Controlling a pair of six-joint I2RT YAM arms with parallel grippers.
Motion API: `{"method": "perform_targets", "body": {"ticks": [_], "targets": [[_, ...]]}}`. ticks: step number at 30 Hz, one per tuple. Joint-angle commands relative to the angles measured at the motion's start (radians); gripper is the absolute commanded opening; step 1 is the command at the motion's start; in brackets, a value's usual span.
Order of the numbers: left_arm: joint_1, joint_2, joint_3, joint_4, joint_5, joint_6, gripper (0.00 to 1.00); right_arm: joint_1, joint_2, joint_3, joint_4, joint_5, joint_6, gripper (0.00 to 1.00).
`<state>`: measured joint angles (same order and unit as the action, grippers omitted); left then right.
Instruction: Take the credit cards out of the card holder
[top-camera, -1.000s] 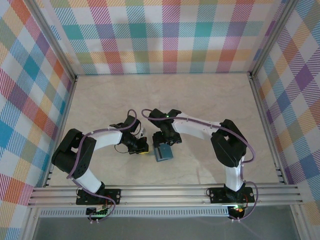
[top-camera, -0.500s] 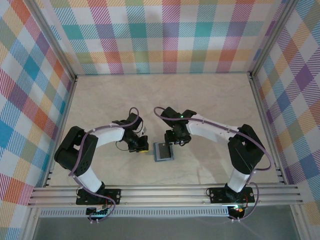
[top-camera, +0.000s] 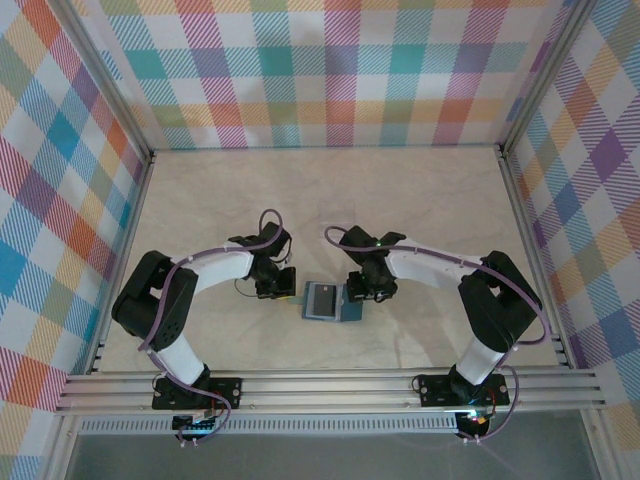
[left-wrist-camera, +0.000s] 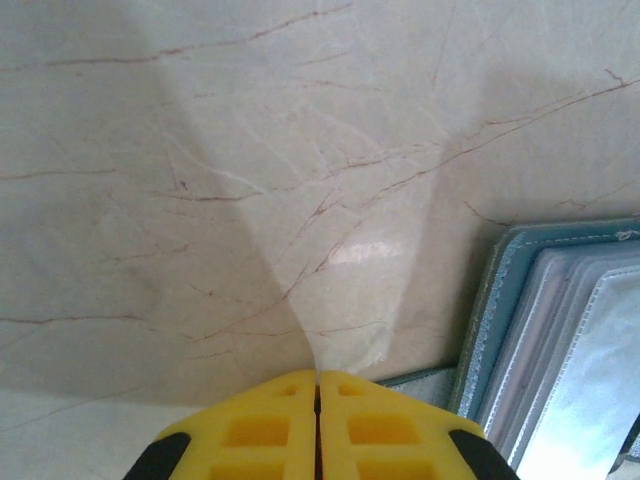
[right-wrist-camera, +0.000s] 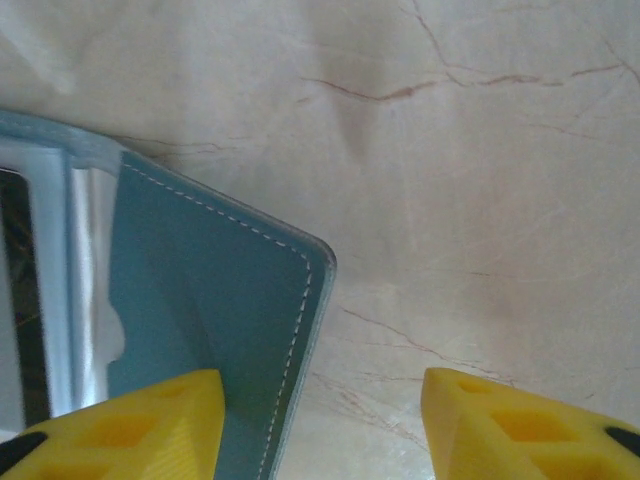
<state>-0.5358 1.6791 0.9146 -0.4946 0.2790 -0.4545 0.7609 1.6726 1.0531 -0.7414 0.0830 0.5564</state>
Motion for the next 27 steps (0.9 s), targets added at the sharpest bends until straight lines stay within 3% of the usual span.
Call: {"method": "perform_targets", "body": {"ticks": [1,8,17,27], "targets": [[-0.025,0.026,0.001,-0.051,-0.054,-0.033,0.08,-0.005,0.006,-0.024,0.009,0.036,-0.024,0.62],[-0.076,0.025,-0.007,-0.076,-0.08,-0.051,0.1,-0.005,0.055,-0.067,0.047,0.061,-0.044,0.83],[-0.099,-0.068,-0.035,-0.105,-0.106,-0.101,0.14,-0.005,0.011,-0.081,0.003,0.137,-0.065,0.84],[-0.099,-0.16,0.047,-0.186,-0.145,-0.1,0.32,-0.005,-0.131,-0.029,-0.025,0.032,-0.064,0.84]]}}
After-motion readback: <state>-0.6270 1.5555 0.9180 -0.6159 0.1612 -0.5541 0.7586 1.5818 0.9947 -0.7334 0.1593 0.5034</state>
